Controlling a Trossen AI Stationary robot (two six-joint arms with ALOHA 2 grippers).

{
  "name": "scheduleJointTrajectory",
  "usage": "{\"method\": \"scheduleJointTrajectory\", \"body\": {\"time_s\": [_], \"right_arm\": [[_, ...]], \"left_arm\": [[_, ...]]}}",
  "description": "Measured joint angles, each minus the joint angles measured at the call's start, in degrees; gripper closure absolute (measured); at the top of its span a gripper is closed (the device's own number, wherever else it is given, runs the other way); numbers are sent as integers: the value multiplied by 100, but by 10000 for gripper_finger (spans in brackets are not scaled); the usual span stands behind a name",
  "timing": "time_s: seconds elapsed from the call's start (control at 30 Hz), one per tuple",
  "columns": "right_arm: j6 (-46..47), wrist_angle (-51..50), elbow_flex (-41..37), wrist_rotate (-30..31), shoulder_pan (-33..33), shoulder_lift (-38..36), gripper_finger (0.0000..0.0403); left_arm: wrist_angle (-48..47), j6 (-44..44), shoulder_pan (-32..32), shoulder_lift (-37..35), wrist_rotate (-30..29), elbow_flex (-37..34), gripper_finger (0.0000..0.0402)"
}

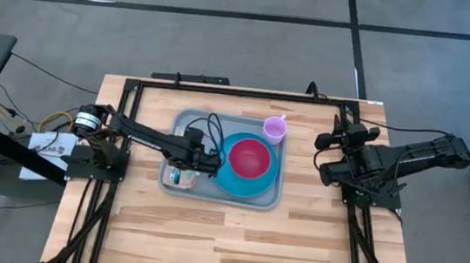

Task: Set up tray
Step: Put the blue spoon on the brown napkin to the right of the fork

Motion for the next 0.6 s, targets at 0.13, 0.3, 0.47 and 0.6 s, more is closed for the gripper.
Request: {"method": "scheduleJointTrajectory", "body": {"time_s": [0.13,0.3,0.47,0.6], "right_arm": [[0,0,0,0,0,0,336],[2,0,0,0,0,0,336],[2,0,0,0,0,0,336],[2,0,0,0,0,0,336]], "left_arm": [[34,-43,-22,0,0,-272,401],[55,-50,-18,0,106,-577,401],[288,62,-18,0,80,-761,401],[481,431,-18,0,34,-838,402]]}}
